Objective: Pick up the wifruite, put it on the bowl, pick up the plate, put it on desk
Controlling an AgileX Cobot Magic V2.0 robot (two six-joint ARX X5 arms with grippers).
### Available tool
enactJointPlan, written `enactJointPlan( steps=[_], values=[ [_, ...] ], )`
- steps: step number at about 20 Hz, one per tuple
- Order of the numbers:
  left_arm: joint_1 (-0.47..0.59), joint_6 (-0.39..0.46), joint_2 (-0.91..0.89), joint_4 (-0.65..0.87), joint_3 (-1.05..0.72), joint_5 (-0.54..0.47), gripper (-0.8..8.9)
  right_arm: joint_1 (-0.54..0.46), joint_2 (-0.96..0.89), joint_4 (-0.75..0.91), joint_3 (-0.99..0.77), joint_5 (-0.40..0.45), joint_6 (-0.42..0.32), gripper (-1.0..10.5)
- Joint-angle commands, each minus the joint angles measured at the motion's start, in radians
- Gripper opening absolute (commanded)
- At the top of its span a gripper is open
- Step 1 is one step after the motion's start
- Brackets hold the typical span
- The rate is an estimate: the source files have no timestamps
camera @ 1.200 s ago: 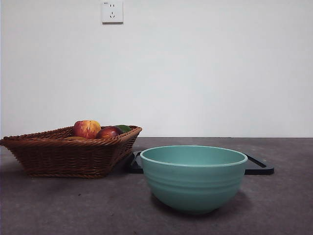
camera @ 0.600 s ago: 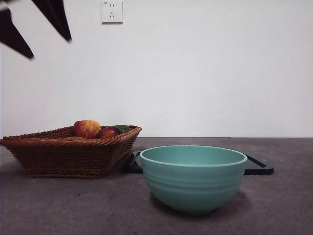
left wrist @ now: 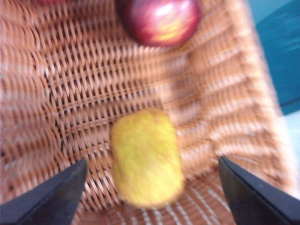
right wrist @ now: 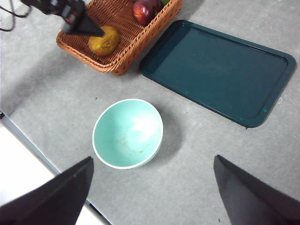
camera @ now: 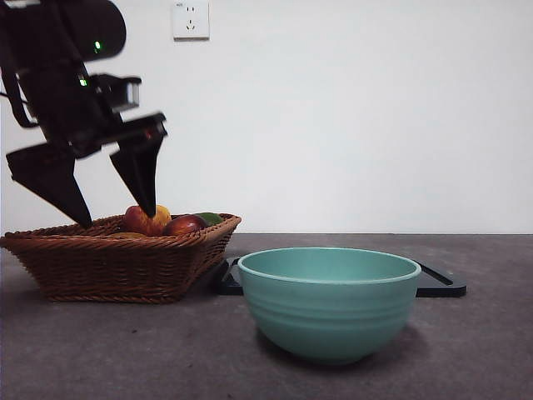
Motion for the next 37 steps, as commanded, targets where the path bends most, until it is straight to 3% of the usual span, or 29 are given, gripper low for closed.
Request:
enactJointPlan(
  steps=[1, 5, 10, 14, 17, 21, 24, 28, 37],
  values=[
    [-0.007, 0.005, 0.055, 0.032, 0.022, -0.011, 4.34, 0.005, 0.007, 0.009, 0.02, -0.002, 0.007, 4.1],
    [-0.017, 0.0, 0.119, 0.069, 0.022, -0.012, 4.31, 0.005, 0.007, 0.01, 0.02, -0.002, 0.007, 4.1],
    [-0.022, -0.003, 0.122, 0.075, 0.022, -0.013, 2.04, 0.005, 0.007, 0.01, 0.02, -0.002, 0.007, 4.1],
    [-0.025, -0.003, 0.095, 0.044, 0.046, -0.011, 2.06, 0.005, 0.007, 0.01, 0.02, -0.002, 0.007, 4.1],
    [-0.055, -0.003, -0.02, 0.013, 0.08, -0.01, 2.07, 0.005, 0.007, 0.01, 0.02, -0.002, 0.007, 4.1],
    [-0.175, 0.001, -0.241, -0.055, 0.083, 0.029, 2.09, 0.005, 0.007, 0.01, 0.02, -0.002, 0.007, 4.1],
    [-0.313, -0.003, -0.299, -0.092, 0.083, 0.055, 2.09, 0.005, 0.007, 0.01, 0.02, -0.001, 0.007, 4.1],
    [-0.452, -0.003, -0.216, -0.079, 0.082, 0.053, 2.09, 0.005, 0.007, 0.01, 0.02, 0.0, 0.007, 4.1],
    [-0.586, -0.003, 0.044, 0.051, 0.082, 0.035, 2.09, 0.005, 0.007, 0.009, 0.02, 0.0, 0.007, 4.1]
  ],
)
